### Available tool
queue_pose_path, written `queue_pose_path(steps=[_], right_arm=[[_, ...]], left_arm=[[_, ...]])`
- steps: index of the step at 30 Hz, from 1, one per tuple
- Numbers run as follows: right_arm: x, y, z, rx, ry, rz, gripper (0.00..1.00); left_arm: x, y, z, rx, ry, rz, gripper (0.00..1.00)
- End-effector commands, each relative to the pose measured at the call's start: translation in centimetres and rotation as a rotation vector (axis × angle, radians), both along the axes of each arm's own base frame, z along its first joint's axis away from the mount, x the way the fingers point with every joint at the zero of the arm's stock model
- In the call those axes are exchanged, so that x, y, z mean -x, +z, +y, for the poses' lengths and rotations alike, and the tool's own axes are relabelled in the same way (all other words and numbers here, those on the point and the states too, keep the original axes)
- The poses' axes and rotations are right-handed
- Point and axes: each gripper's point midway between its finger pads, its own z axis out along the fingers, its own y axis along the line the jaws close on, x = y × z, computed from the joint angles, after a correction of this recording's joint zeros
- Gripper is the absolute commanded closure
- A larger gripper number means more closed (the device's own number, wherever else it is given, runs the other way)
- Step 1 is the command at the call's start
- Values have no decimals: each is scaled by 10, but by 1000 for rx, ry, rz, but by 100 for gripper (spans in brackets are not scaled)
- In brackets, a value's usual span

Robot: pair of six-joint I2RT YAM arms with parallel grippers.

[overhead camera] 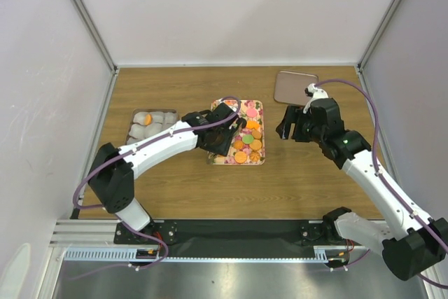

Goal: Pack the cookies

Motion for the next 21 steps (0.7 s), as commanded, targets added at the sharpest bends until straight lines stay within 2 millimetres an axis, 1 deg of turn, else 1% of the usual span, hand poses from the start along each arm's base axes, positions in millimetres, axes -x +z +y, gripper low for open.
queue_pose_path(steps=[1,7,14,17,21], right_arm=[[2,7,-5,3,-13,-23,24],[5,7,-6,7,-12,-27,24],[7,7,-8,10,-11,-28,24],[8,5,-8,11,-11,-24,24],[8,5,-9,12,-11,-27,24]], left_arm=[[-15,16,-13,32,-11,-68,48],[-17,6,-17,19,-23,-48,48],[-20,5,-21,22,-23,-52,49],[-22,7,-21,26,-17,-57,51],[-23,9,-20,19,-16,-62,57]])
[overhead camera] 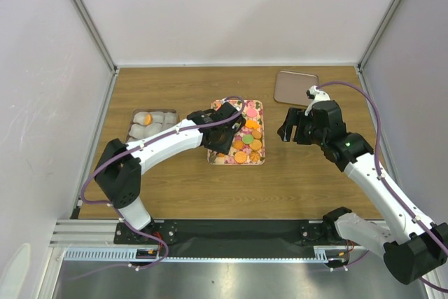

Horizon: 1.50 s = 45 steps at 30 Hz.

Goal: Pack the cookies

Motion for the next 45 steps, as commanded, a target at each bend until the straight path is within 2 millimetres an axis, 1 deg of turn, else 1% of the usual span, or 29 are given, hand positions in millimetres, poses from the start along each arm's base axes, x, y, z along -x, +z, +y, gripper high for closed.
queue_pose_path(steps=[1,5,9,14,18,25,32,33,35,36,37,38,39,41,42,44,45], right_arm=[[0,6,-4,5,-6,-32,24],[0,5,-4,5,-6,-30,24],[0,8,-4,3,-6,-36,24],[0,5,-4,5,-6,-32,24],[0,6,-4,3,-6,-33,24],[-1,5,-4,3,-9,-29,24],[-3,6,-3,3,-8,-33,24],[-4,6,-3,3,-6,-34,24],[-4,5,-1,1,-3,-30,24],[-5,5,-1,1,-2,-32,24],[-6,5,0,-3,1,-32,24],[-7,5,1,-3,3,-32,24],[-7,5,1,-5,5,-31,24],[-8,4,4,-11,8,-30,24],[-9,4,5,-14,15,-29,24],[-10,3,7,-16,17,-26,24],[-11,3,7,-18,20,-27,24]], left_arm=[[-13,19,-11,30,-13,-65,58],[-13,22,-10,30,-11,-70,61],[-13,27,-8,34,-7,-80,61],[-11,26,-6,24,-9,-75,62],[-11,30,-4,29,-4,-85,62],[-9,49,1,43,5,-115,62],[-9,75,17,54,52,-166,61],[-9,82,23,64,68,-183,61],[-9,88,33,64,89,-191,60],[-12,91,42,64,114,-196,60],[-11,97,52,70,129,-206,60],[-12,98,59,70,143,-209,60],[-17,100,73,71,181,-213,60],[-16,104,90,84,210,-220,60],[-21,104,105,83,254,-221,60],[-19,103,120,93,278,-222,59],[-24,102,135,91,324,-225,59]])
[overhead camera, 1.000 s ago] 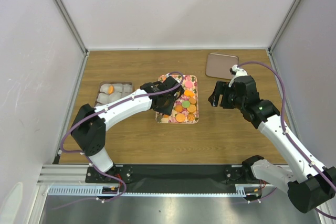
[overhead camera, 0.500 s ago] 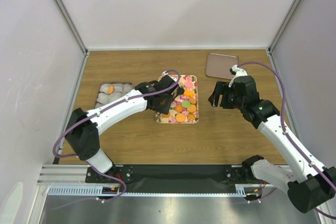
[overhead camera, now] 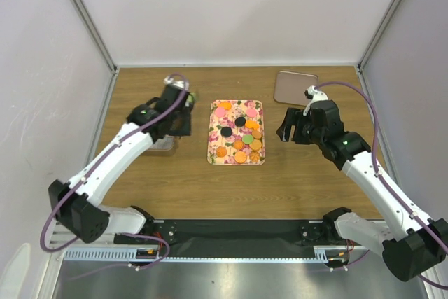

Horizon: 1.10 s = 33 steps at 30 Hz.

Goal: Pack the cookies

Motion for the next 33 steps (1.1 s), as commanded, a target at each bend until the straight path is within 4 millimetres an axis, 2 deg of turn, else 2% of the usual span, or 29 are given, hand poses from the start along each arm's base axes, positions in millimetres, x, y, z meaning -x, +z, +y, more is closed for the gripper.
queue_pose_path(steps=[1,6,12,17,24,33], right_arm=[[-9,10,6,-20,18,-41,24],[-11,10,11,-25,30,-37,24],[-10,9,13,-28,34,-38,24],[-9,6,15,-25,37,-31,24],[-9,4,14,-22,37,-32,24],[-9,1,17,-26,41,-27,24]], left_arm=[[1,-2,34,7,63,-2,59],[-6,-16,74,21,166,20,59],[-15,-34,99,39,237,48,59],[-23,-43,108,46,264,73,59],[-24,-54,123,45,300,91,59],[-27,-65,127,56,321,106,59]])
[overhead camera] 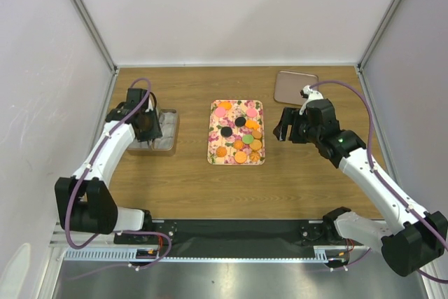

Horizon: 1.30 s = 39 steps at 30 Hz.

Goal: Pack the cookies

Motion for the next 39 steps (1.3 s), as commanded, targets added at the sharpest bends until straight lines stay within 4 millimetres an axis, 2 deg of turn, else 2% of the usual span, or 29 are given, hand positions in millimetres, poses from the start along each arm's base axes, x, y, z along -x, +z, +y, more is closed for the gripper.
queue_pose_path(steps=[1,10,25,39], right_arm=[[-4,9,6,-21,10,-35,24],[-3,4,5,-17,12,-29,24],[-1,2,6,-16,18,-29,24],[0,3,5,-11,15,-30,24]], left_arm=[[-12,3,2,9,4,-45,59],[-18,-2,5,10,38,-45,58],[-16,-14,5,23,73,-48,55],[-14,-10,4,29,63,-59,53]])
